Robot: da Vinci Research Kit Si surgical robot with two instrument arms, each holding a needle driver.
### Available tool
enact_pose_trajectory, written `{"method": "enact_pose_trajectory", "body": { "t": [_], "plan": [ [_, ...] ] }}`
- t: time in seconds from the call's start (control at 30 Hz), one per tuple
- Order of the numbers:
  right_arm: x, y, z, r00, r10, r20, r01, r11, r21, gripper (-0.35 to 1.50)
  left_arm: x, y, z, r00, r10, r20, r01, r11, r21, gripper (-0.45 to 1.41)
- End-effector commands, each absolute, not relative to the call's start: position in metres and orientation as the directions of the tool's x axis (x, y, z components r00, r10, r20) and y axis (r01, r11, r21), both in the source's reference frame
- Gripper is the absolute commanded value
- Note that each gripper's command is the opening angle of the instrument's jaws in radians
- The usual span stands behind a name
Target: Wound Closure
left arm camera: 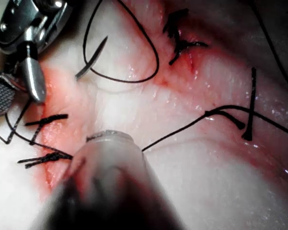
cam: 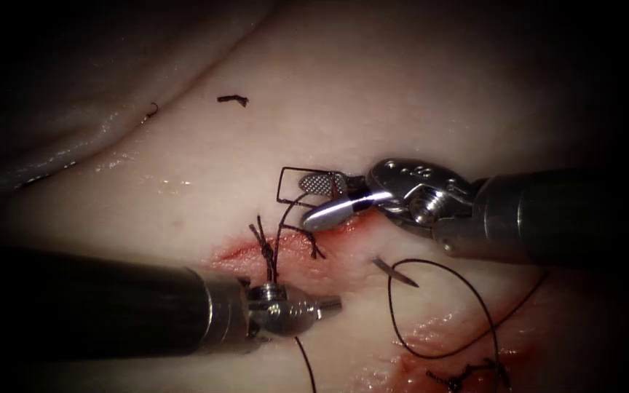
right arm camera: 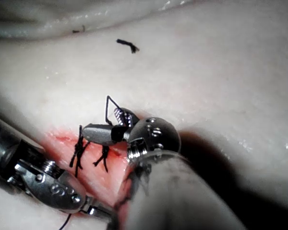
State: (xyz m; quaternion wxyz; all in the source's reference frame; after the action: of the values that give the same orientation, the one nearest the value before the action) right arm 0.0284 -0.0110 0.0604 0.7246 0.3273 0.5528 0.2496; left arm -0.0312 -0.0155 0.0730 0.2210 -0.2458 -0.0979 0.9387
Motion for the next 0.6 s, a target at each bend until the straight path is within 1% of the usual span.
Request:
{"method": "enact_pose_trajectory", "body": {
  "t": [0.03, 0.07, 0.1, 0.13, 0.17, 0.2, 0.23, 0.27, 0.43, 0.47, 0.6],
  "plan": [
    [0.0292, -0.0113, 0.0608, 0.268, 0.723, -0.637, 0.004, 0.66, 0.751, 1.13, -0.0317, -0.016, 0.0736, -0.782, 0.463, -0.418, -0.366, -0.883, -0.294, -0.01],
    [0.0291, -0.0114, 0.0608, 0.299, 0.714, -0.633, 0.001, 0.663, 0.748, 0.86, -0.0317, -0.016, 0.0736, -0.782, 0.463, -0.418, -0.366, -0.883, -0.294, -0.01],
    [0.0291, -0.0114, 0.0608, 0.313, 0.709, -0.632, 0.0, 0.665, 0.747, 0.66, -0.0317, -0.016, 0.0736, -0.782, 0.463, -0.418, -0.366, -0.883, -0.294, -0.01],
    [0.0289, -0.0115, 0.0608, 0.325, 0.705, -0.63, 0.003, 0.665, 0.747, 0.3, -0.0317, -0.016, 0.0736, -0.782, 0.463, -0.418, -0.366, -0.883, -0.294, -0.01],
    [0.0287, -0.0116, 0.0607, 0.329, 0.704, -0.63, 0.006, 0.666, 0.746, -0.1, -0.0317, -0.016, 0.0736, -0.782, 0.463, -0.418, -0.366, -0.883, -0.294, -0.01],
    [0.0286, -0.0116, 0.0607, 0.329, 0.703, -0.63, 0.005, 0.666, 0.746, -0.2, -0.0317, -0.016, 0.0736, -0.782, 0.463, -0.418, -0.366, -0.883, -0.294, -0.01],
    [0.0284, -0.0116, 0.0606, 0.328, 0.699, -0.635, 0.006, 0.671, 0.742, -0.23, -0.0317, -0.016, 0.0735, -0.782, 0.463, -0.418, -0.366, -0.883, -0.294, -0.01],
    [0.0283, -0.0116, 0.0606, 0.329, 0.703, -0.631, 0.003, 0.667, 0.745, -0.35, -0.0317, -0.016, 0.0735, -0.781, 0.464, -0.418, -0.366, -0.883, -0.295, -0.01],
    [0.0275, -0.0117, 0.0605, 0.333, 0.741, -0.583, -0.055, 0.633, 0.772, -0.35, -0.0323, -0.0156, 0.0725, -0.779, 0.473, -0.411, -0.372, -0.877, -0.305, -0.03],
    [0.0275, -0.0118, 0.0605, 0.339, 0.756, -0.561, -0.109, 0.624, 0.774, -0.35, -0.0324, -0.0157, 0.0723, -0.781, 0.47, -0.411, -0.369, -0.878, -0.303, -0.03],
    [0.0272, -0.0127, 0.0607, 0.418, 0.785, -0.458, -0.19, 0.568, 0.801, -0.35, -0.0325, -0.0154, 0.072, -0.787, 0.461, -0.41, -0.367, -0.884, -0.29, -0.03]
  ]
}}
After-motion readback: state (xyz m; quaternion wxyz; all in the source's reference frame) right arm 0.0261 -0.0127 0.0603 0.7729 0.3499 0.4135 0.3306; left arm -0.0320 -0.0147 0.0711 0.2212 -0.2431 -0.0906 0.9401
